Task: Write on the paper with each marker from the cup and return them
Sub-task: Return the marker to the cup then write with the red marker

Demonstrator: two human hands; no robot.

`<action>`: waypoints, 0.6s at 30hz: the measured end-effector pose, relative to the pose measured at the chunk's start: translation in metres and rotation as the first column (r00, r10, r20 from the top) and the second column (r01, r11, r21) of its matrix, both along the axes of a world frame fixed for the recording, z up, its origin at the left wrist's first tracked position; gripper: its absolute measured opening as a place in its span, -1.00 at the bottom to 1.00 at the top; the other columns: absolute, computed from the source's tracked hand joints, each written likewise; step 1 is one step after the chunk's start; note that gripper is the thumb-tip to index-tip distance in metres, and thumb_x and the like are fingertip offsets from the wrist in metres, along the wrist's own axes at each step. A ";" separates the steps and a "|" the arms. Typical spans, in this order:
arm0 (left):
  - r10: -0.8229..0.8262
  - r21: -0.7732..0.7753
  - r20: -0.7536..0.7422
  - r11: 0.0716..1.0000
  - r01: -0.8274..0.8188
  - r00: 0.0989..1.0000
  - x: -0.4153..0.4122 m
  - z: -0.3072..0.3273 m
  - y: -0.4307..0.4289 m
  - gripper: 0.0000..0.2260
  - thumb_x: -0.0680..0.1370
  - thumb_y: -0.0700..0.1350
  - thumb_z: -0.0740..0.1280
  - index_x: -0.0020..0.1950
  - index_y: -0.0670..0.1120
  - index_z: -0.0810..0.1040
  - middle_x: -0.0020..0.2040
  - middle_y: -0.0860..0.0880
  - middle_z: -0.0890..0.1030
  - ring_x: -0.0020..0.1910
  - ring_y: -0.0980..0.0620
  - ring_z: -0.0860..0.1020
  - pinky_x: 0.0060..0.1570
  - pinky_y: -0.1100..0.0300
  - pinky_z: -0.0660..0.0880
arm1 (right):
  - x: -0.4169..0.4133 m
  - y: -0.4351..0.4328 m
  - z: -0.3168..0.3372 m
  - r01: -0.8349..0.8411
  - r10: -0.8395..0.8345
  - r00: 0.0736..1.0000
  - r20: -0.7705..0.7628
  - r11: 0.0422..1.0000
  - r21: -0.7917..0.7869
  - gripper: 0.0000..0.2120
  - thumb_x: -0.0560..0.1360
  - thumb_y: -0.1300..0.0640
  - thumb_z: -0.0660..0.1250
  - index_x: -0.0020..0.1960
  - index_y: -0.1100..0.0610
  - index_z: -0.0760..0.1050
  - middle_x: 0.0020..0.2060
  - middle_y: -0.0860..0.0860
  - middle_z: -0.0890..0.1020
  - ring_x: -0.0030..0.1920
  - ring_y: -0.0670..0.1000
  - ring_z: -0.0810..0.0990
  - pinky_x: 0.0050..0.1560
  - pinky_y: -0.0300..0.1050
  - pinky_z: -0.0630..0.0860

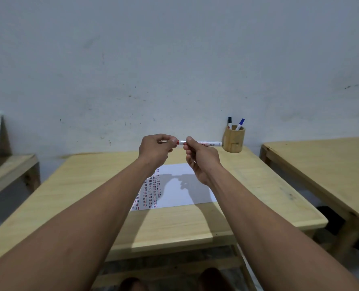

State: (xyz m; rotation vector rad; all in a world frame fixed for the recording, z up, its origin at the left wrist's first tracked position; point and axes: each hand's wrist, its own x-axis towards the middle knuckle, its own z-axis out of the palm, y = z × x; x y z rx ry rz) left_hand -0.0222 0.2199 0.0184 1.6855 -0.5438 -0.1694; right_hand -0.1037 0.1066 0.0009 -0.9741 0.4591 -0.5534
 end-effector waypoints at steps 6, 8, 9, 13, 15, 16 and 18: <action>-0.005 -0.010 0.058 1.000 0.006 0.998 -0.003 -0.001 -0.008 -0.92 0.53 -0.09 0.46 -0.16 0.01 0.72 -0.13 -0.02 0.74 -0.12 0.02 0.65 0.08 0.01 0.59 | 0.000 -0.003 0.005 0.020 -0.020 1.000 0.000 0.990 0.142 -0.85 0.55 0.20 0.46 -0.03 0.30 0.62 -0.32 0.05 0.61 -0.33 -0.07 0.59 -0.24 -0.26 0.68; 0.018 0.019 0.119 1.000 -0.021 0.993 -0.006 -0.002 -0.014 -0.93 0.52 -0.07 0.46 -0.16 0.02 0.72 -0.18 0.04 0.73 -0.13 0.05 0.64 0.01 0.13 0.58 | 0.003 -0.001 0.006 0.108 -0.104 0.994 -0.035 0.983 0.150 -0.74 0.55 0.25 0.45 0.15 0.40 0.57 -0.28 0.10 0.64 -0.36 -0.07 0.62 -0.21 -0.22 0.69; 0.042 0.039 0.160 0.998 -0.049 0.986 -0.008 -0.001 -0.017 -0.93 0.52 -0.07 0.46 -0.14 0.01 0.72 -0.20 0.06 0.72 -0.17 0.10 0.63 -0.08 0.24 0.54 | 0.005 0.000 0.005 0.154 -0.148 0.987 -0.054 0.980 0.123 -0.64 0.55 0.26 0.45 0.28 0.40 0.50 -0.26 0.12 0.65 -0.40 -0.08 0.64 -0.25 -0.21 0.69; 0.104 0.049 0.246 0.992 -0.120 0.964 -0.016 0.005 -0.033 -0.94 0.54 -0.06 0.44 -0.04 -0.02 0.67 -0.26 0.09 0.67 -0.41 0.27 0.52 -0.45 0.49 0.33 | 0.004 -0.008 0.009 0.186 -0.194 0.978 -0.081 0.977 -0.105 -0.59 0.60 0.27 0.31 0.42 0.21 0.32 -0.31 0.10 0.56 -0.46 -0.03 0.50 -0.27 -0.20 0.60; 0.124 0.045 0.286 0.989 -0.143 0.950 -0.018 0.012 -0.042 -0.92 0.53 -0.04 0.44 -0.06 -0.03 0.67 -0.24 0.06 0.70 -0.35 0.22 0.54 -0.37 0.40 0.36 | -0.001 -0.017 0.014 0.129 -0.163 0.977 -0.140 0.966 -0.224 -0.81 0.60 0.31 0.20 0.17 0.30 0.51 -0.35 0.12 0.48 -0.40 0.05 0.43 -0.23 -0.15 0.54; 0.126 0.053 0.305 0.987 -0.149 0.944 -0.017 0.016 -0.047 -0.91 0.52 -0.03 0.44 -0.08 -0.02 0.68 -0.23 0.06 0.71 -0.34 0.20 0.55 -0.34 0.33 0.37 | -0.003 -0.023 0.015 0.096 -0.140 0.977 -0.160 0.962 -0.255 -0.81 0.59 0.34 0.16 0.07 0.29 0.54 -0.35 0.15 0.47 -0.36 0.10 0.42 -0.20 -0.09 0.52; 0.101 0.088 0.334 0.987 -0.138 0.937 -0.016 0.022 -0.058 -0.90 0.51 0.00 0.44 -0.10 0.00 0.69 -0.24 0.08 0.72 -0.41 0.20 0.52 -0.33 0.25 0.37 | -0.008 -0.034 0.015 0.029 -0.120 0.968 -0.220 0.925 -0.378 -0.83 0.57 0.35 0.17 0.01 0.24 0.54 -0.30 0.18 0.53 -0.30 0.14 0.50 -0.16 -0.03 0.60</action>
